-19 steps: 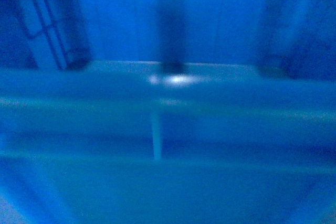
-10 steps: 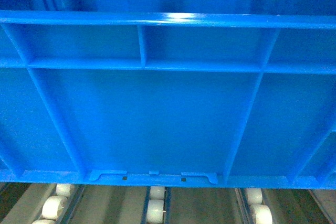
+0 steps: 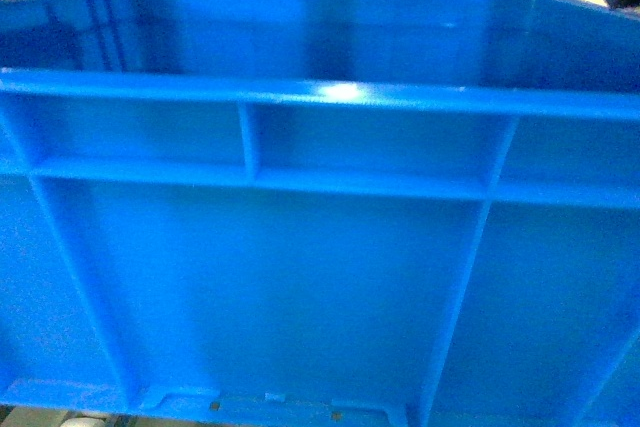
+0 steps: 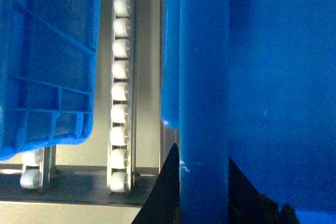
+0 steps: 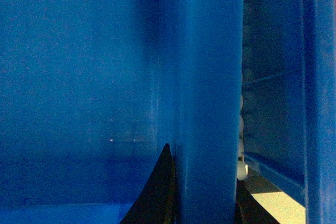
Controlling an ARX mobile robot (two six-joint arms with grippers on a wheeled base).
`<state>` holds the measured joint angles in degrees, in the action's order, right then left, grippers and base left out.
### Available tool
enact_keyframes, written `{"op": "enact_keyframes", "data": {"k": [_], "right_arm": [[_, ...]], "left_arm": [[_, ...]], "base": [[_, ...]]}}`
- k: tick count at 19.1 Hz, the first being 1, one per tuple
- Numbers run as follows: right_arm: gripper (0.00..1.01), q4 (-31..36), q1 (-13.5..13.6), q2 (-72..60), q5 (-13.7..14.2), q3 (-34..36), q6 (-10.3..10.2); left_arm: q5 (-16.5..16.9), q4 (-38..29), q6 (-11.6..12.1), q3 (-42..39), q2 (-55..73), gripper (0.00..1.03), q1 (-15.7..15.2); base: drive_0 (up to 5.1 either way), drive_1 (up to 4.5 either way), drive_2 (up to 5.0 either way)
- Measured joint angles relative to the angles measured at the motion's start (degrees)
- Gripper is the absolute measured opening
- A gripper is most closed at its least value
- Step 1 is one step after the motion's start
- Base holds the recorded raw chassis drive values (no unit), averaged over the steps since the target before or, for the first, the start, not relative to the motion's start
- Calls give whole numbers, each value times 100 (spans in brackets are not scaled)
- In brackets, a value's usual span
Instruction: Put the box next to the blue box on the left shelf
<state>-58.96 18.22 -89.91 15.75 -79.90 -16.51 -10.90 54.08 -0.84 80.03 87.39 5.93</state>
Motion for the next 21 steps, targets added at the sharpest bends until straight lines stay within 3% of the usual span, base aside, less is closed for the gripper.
{"op": "enact_keyframes", "data": {"k": [5, 6, 7, 9, 11, 12, 13, 14, 19, 21], "right_arm": [[10, 31, 151, -2, -17, 356, -157], [10, 94, 166, -4, -17, 380, -227], [10, 166, 221, 0, -17, 376, -289], [9, 313, 400, -9, 501, 339, -116], [9, 192, 374, -46, 466, 323, -164], [9, 232, 334, -85, 481, 330, -155], [9, 234, 275, -146, 417, 337, -44], [39, 68, 348, -188, 728, 476, 592], [79, 295, 354, -192, 879, 358, 861], [100, 286, 354, -192, 879, 358, 870]], "left_arm": [[-46, 24, 24, -352, 0, 8, 28], [-203, -63, -44, -433, 0, 17, 94], [-595, -129, -66, -452, 2, 25, 210], [-645, -149, -155, -402, -68, 38, 352], [-601, -87, -219, -398, -146, 50, 433], [-664, -138, -234, -398, -149, 48, 433], [-608, -271, -437, -398, -13, 27, 452], [-634, -317, -496, -369, 24, 58, 518], [-577, -527, -673, -326, -146, 98, 555], [-579, -529, -678, -315, -177, 98, 555]], "base": [[0, 0, 0], [0, 0, 0], [0, 0, 0], [0, 0, 0], [0, 0, 0], [0, 0, 0], [0, 0, 0], [0, 0, 0], [0, 0, 0], [0, 0, 0]]}}
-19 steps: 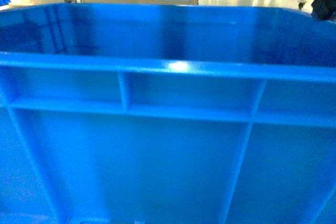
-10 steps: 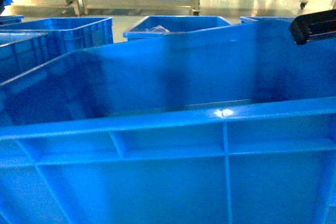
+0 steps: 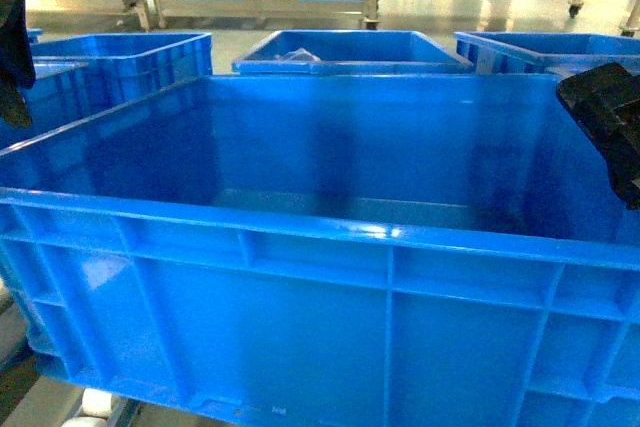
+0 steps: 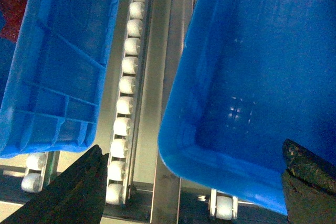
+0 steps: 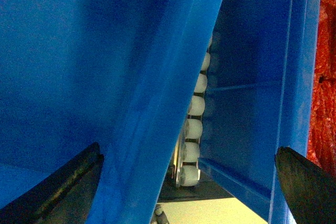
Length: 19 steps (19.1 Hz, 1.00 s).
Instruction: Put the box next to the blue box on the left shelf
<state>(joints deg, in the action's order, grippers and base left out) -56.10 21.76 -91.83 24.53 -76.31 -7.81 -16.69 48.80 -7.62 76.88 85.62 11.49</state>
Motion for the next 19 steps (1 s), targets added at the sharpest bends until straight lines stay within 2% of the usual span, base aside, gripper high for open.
{"op": "enact_keyframes", "data": {"k": [2, 3, 4, 5, 6, 7, 9, 11, 12, 13, 14, 15, 17, 19], "right_arm": [[98, 0, 0, 0, 0, 0, 7], [98, 0, 0, 0, 2, 0, 13], [98, -9, 0, 0, 2, -2, 22], [94, 1237, -15, 179, -72, 400, 177], [87, 3075, -129, 546, -337, 1237, 304], [76, 4940, -236, 1158, -573, 2417, 492], [56, 7742, -581, 2015, -828, 4065, 643], [36, 9423, -852, 2393, -1043, 5005, 669], [24, 9849, -944, 2618, -1198, 5396, 699], [15, 9971, -1023, 2804, -1316, 5622, 713], [1, 9986, -1193, 3117, -1449, 5947, 754], [2, 9965, -1296, 3311, -1541, 6161, 748], [2, 9899, -1445, 3659, -1679, 6463, 745], [2, 9814, -1523, 3917, -1786, 6627, 748]], "left_arm": [[2, 0, 0, 0, 0, 98, 0], [199, -1370, 107, -498, -216, 93, -50], [608, -3390, 354, -1537, -728, 82, -138], [758, -4948, 503, -2664, -1342, 71, -205], [820, -5934, 564, -3257, -1644, 64, -260], [874, -7097, 629, -3880, -1888, 53, -369], [960, -8266, 658, -4822, -2184, 33, -533], [1139, -8631, 662, -5421, -2522, 13, -573], [1178, -8697, 662, -5663, -2728, 2, -634], [1189, -8723, 667, -5860, -2892, 1, -688], [1246, -8734, 667, -6170, -3154, 1, -769], [1604, -8721, 678, -6358, -3335, 1, -1003], [1624, -8671, 678, -6596, -3639, 1, -1174], [1650, -8599, 678, -6765, -3888, 1, -1163]], "base": [[0, 0, 0], [0, 0, 0], [0, 0, 0], [0, 0, 0], [0, 0, 0], [0, 0, 0], [0, 0, 0], [0, 0, 0], [0, 0, 0], [0, 0, 0], [0, 0, 0], [0, 0, 0], [0, 0, 0], [0, 0, 0]]}}
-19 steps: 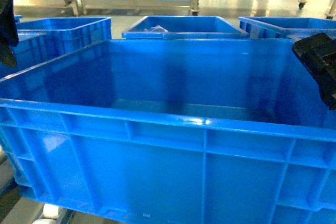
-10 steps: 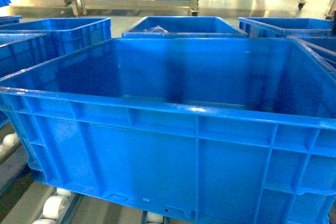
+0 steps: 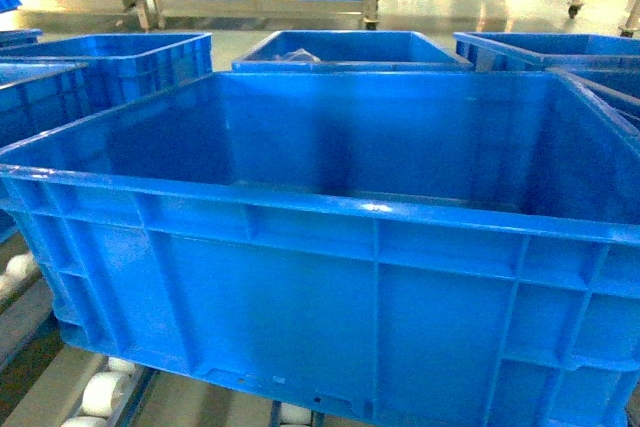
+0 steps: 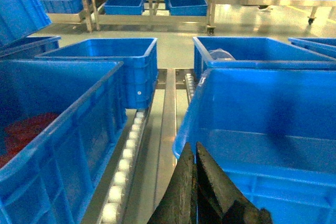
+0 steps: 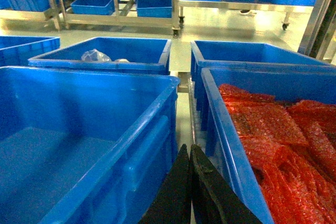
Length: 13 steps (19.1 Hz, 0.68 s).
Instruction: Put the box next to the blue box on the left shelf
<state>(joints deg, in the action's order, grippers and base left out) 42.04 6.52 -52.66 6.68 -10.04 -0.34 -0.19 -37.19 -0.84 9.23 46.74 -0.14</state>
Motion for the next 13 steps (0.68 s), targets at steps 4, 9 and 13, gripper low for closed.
{"op": "enact_keyframes", "data": {"k": [4, 9, 13], "right_arm": [[2, -208, -142, 509, -136, 297, 0], [2, -664, -688, 1276, -647, 592, 0], [2, -743, -654, 1777, -667, 852, 0]], "left_arm": [[15, 205, 0, -258, -431, 1, 17], [15, 612, 2, -525, -1104, 1, 15], [15, 1027, 2, -678, -1694, 1, 15]], "base": [[0, 0, 0], [0, 0, 0], [0, 0, 0]]}}
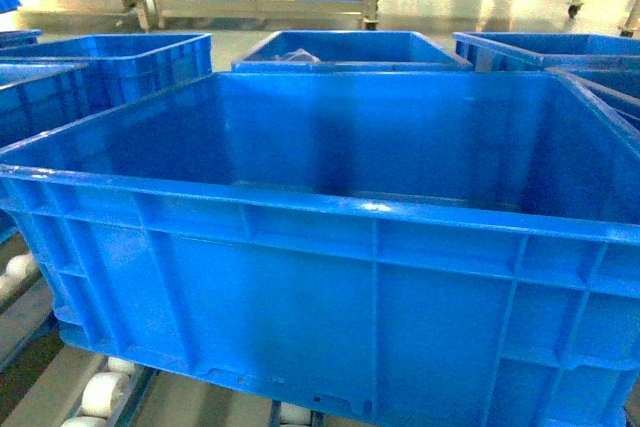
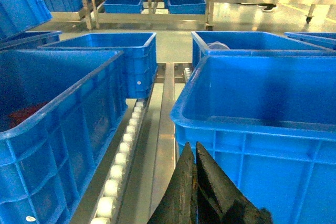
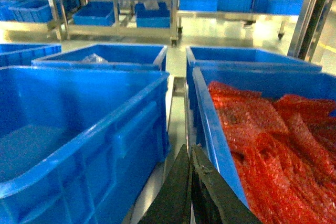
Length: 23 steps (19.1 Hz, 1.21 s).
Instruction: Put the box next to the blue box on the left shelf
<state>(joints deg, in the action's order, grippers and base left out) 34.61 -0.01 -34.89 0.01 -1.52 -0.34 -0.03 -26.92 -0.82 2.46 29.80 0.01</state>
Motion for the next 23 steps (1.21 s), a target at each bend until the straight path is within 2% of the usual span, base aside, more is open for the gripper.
{"op": "enact_keyframes", "data": {"k": [2, 10, 14, 20, 21, 22, 23], "right_arm": [[2, -192, 0, 129, -2, 87, 2], [2, -815, 0, 868, -2, 87, 0], [2, -1606, 0, 1635, -2, 87, 0], [2, -2332, 0, 2371, -2, 87, 2], [2, -2433, 0, 2465, -2, 87, 0], [2, -2704, 0, 2656, 0, 83, -2], [2, -3499, 0, 3274, -26, 85, 2]], "left_arm": [[2, -236, 0, -153, -42, 1, 0], [0, 372, 2, -157, -669, 1, 0], [0, 1062, 2, -157, -1359, 1, 0], [0, 1696, 2, -157, -1996, 1, 0], [7, 2503, 4, -155, -2511, 1, 0], [-4, 2702, 4, -155, -2927, 1, 0], [-17, 2688, 7, -146, -2918, 1, 0]], "base": [[0, 0, 0], [0, 0, 0], [0, 0, 0], [0, 0, 0], [0, 0, 0], [0, 0, 0], [0, 0, 0]]}}
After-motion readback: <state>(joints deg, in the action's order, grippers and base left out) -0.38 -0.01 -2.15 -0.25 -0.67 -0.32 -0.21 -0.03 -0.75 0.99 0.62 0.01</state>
